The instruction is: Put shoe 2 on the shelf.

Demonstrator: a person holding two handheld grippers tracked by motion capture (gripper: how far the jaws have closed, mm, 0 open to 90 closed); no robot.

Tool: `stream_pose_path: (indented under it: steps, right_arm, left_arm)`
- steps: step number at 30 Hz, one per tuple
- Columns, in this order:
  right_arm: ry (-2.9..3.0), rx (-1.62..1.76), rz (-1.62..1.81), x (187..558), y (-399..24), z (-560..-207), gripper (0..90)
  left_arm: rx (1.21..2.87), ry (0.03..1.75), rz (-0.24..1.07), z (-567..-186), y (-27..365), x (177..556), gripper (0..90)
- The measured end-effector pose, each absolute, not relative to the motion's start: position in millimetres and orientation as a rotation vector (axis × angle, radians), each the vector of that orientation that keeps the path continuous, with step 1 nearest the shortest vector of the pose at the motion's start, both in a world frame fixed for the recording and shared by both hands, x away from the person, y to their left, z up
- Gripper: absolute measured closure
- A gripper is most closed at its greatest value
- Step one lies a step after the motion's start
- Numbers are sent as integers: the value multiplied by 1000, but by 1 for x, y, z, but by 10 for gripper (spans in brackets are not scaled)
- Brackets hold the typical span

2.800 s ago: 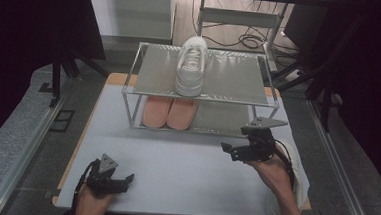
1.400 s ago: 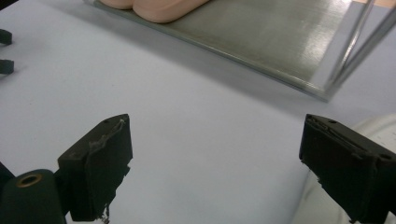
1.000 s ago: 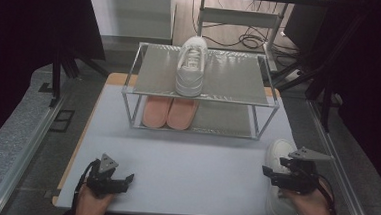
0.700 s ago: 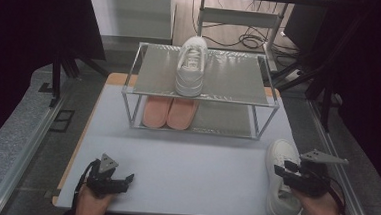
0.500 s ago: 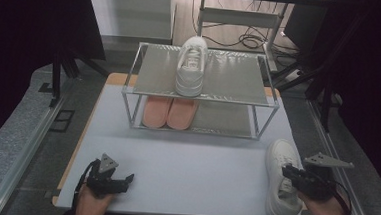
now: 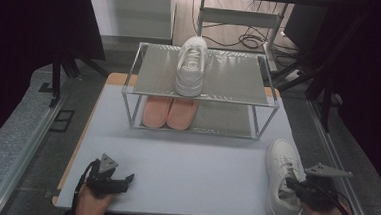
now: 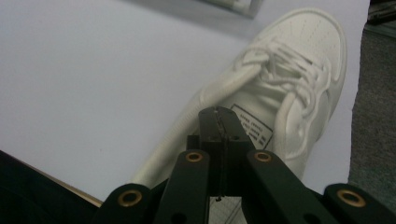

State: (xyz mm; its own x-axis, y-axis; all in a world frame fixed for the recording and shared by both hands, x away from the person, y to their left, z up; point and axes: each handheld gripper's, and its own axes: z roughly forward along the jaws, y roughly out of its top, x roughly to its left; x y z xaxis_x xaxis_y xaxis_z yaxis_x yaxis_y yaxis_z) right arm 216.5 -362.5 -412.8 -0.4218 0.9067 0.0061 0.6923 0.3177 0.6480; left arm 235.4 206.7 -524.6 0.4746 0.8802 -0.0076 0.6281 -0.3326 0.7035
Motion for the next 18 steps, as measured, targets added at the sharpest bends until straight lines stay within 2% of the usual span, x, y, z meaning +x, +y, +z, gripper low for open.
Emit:
stream_pose_path:
  steps: [8,18]
  right_arm:
    - [2296,1450,800,223,-362,-430,900]
    - [2345,1456,751,237,-355,-435,900]
  left_arm:
    - [2077,1244,503,-525,207,235,142]
    - [2076,1244,502,-525,207,235,142]
